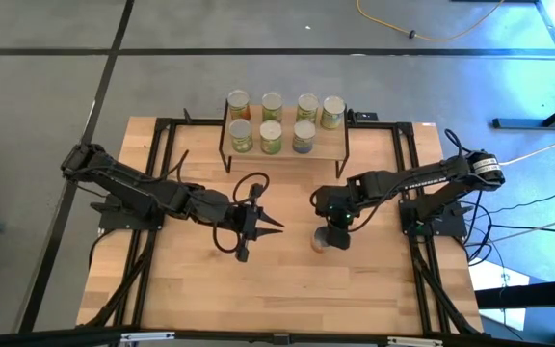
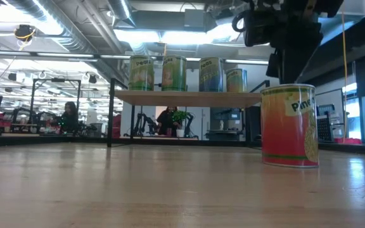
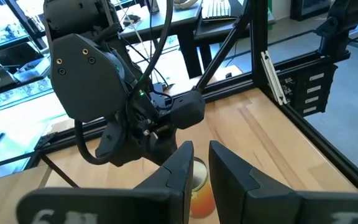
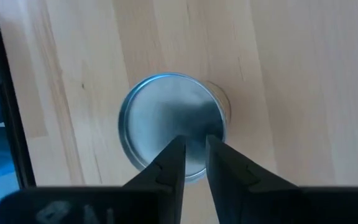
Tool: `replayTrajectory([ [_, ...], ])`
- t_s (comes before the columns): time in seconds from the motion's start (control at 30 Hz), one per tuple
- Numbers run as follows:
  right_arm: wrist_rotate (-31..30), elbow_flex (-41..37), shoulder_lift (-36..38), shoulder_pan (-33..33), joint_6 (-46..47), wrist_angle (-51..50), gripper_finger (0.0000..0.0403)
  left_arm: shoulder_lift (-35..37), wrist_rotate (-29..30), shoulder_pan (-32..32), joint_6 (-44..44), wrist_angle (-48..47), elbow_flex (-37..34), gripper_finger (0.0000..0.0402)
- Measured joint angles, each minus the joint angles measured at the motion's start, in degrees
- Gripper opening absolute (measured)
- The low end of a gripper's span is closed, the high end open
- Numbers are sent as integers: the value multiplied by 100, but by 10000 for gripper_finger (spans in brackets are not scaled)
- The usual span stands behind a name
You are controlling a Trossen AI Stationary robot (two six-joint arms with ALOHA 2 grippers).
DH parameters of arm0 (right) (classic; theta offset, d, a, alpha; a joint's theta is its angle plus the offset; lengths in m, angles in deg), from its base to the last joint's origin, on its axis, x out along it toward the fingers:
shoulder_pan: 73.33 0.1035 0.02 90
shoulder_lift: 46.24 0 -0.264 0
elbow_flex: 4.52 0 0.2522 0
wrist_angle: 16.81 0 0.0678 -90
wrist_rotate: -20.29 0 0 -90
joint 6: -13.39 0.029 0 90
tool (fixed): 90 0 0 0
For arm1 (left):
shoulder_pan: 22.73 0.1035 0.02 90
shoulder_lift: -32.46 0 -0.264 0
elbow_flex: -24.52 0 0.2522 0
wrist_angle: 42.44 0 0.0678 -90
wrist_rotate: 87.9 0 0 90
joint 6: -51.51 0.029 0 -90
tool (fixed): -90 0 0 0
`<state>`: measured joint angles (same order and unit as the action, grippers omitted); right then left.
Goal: Pick and place cans onto a shelf
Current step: Put the canned pineapples on the shelf
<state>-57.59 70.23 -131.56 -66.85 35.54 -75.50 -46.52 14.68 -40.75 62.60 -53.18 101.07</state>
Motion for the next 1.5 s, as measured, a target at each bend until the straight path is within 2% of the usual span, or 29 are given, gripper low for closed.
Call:
replayTrajectory([
  [0.23, -48, 166, 0, 2, -380, -70, 66, 0, 0, 0, -2, 2, 0, 43],
  [0.43, -397, 93, 0, 0, -310, -132, 66, 0, 0, -2, -4, 2, 0, 43],
  [1.0, -398, -52, -4, 0, -321, -223, 66, -2, 0, 0, -9, 17, 0, 44],
  [1.5, -254, -23, -396, 0, -490, -5, 61, -2, 2, 0, -11, 42, 0, 43],
])
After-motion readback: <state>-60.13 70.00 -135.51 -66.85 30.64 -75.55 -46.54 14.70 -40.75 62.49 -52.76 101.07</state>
